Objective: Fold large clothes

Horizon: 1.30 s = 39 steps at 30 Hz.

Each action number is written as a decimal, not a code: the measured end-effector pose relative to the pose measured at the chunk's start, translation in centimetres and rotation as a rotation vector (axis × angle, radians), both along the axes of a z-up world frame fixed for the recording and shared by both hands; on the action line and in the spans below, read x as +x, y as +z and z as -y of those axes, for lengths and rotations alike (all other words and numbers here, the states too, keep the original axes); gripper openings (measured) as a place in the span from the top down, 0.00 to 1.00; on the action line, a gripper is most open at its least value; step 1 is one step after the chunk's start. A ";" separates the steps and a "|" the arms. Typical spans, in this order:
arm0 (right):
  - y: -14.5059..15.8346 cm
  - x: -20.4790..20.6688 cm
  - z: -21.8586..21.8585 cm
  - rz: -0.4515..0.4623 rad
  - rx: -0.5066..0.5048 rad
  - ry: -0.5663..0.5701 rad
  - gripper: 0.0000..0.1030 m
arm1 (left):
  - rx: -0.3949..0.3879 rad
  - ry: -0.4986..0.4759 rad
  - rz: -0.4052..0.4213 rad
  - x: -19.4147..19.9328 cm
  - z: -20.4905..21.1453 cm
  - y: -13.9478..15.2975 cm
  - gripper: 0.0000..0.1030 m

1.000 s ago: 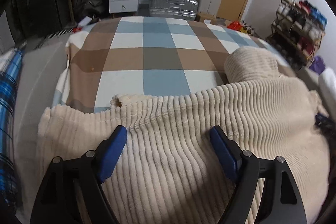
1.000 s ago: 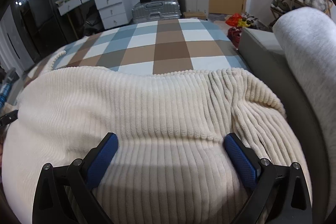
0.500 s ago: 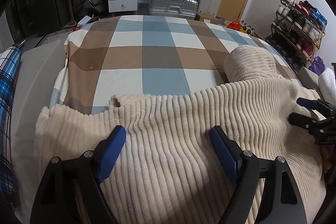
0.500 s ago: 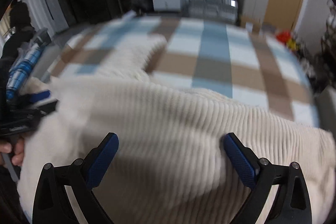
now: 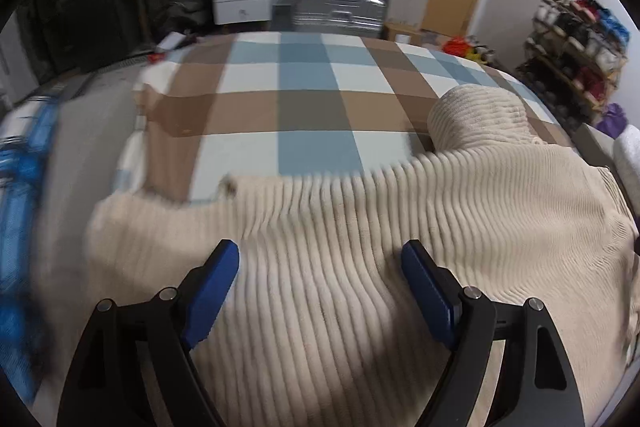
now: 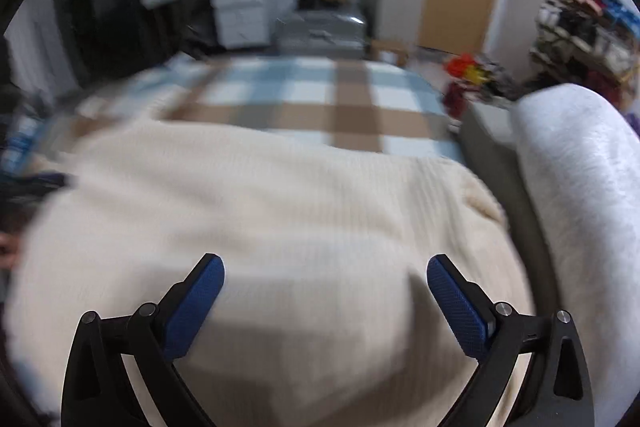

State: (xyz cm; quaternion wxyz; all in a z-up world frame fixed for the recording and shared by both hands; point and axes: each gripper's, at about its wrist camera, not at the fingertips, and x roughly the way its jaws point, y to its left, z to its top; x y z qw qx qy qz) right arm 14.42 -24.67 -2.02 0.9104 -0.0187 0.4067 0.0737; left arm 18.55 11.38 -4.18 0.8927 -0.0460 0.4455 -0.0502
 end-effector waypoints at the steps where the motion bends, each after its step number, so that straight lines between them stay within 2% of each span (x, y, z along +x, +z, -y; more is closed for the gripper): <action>1: 0.8 -1.1 -1.4 0.025 0.025 0.047 0.00 | -0.061 -0.048 0.022 -1.8 0.6 1.3 0.24; 3: 1.3 -2.5 -3.5 0.047 0.036 0.114 0.00 | -0.135 -0.171 0.080 -5.3 2.6 3.0 0.22; 4: 1.1 -2.9 -4.7 0.046 0.043 0.147 0.00 | -0.124 -0.216 0.099 -6.8 3.8 3.2 0.22; 6: -0.6 -2.9 -6.8 0.015 0.054 0.201 0.00 | -0.061 -0.302 0.079 -9.0 6.9 2.1 0.22; 8: -3.3 -1.9 -7.9 -0.034 0.025 0.215 0.00 | 0.022 -0.363 0.045 -9.9 8.7 -0.3 0.21; 9: -4.7 -1.6 -8.1 -0.050 -0.002 0.198 0.00 | 0.029 -0.361 0.094 -10.3 8.6 -1.0 0.19; 10: -5.7 -1.7 -8.1 -0.029 -0.021 0.201 0.00 | 0.010 -0.356 0.125 -10.5 8.3 -1.3 0.17; 11: -5.7 -2.4 -7.8 0.015 -0.015 0.221 0.00 | -0.007 -0.356 0.120 -10.4 8.1 -1.4 0.17; 13: -4.8 -3.1 -6.7 0.002 -0.044 0.218 0.01 | -0.013 -0.355 0.113 -10.4 8.0 -1.3 0.17; 16: -2.9 -4.6 -2.0 0.063 -0.078 0.087 0.00 | 0.001 -0.357 0.122 -10.3 8.3 -1.4 0.17; 19: -5.6 -4.2 4.4 -0.082 -0.105 -0.121 0.00 | -0.006 -0.351 0.129 -10.2 8.0 -1.3 0.16; 21: -5.7 -5.6 6.0 -0.075 -0.040 -0.141 0.00 | -0.008 -0.349 0.131 -10.0 7.8 -1.3 0.16; 24: -3.8 -7.8 5.3 -0.039 -0.067 -0.142 0.00 | 0.000 -0.326 0.101 -10.2 7.5 -0.8 0.16; 26: -2.1 -9.0 5.1 0.017 -0.005 -0.132 0.00 | 0.001 -0.287 0.068 -10.8 7.3 0.3 0.16; 28: -1.0 -9.3 4.2 0.039 0.039 -0.115 0.00 | -0.057 -0.311 0.095 -12.1 7.2 1.8 0.16; 30: -0.4 -8.8 2.0 0.054 0.046 -0.063 0.00 | -0.055 -0.355 0.113 -12.7 7.9 1.8 0.16; 32: -0.8 -7.9 -0.4 0.065 0.057 0.007 0.00 | 0.032 -0.374 0.059 -12.2 9.3 -0.8 0.16; 33: -1.5 -7.2 -2.0 0.052 0.056 0.052 0.00 | 0.044 -0.369 0.054 -12.2 9.4 -1.6 0.16; 34: -2.6 -6.4 -2.9 0.033 0.047 0.079 0.00 | 0.045 -0.357 0.082 -12.6 9.4 -1.5 0.16; 37: -6.5 -4.8 -4.7 -0.088 -0.042 0.091 0.00 | 0.034 -0.326 0.082 -14.4 8.4 0.0 0.16; 39: -6.3 -5.1 -4.8 -0.051 -0.048 0.086 0.00 | 0.044 -0.301 0.097 -15.9 6.7 0.6 0.16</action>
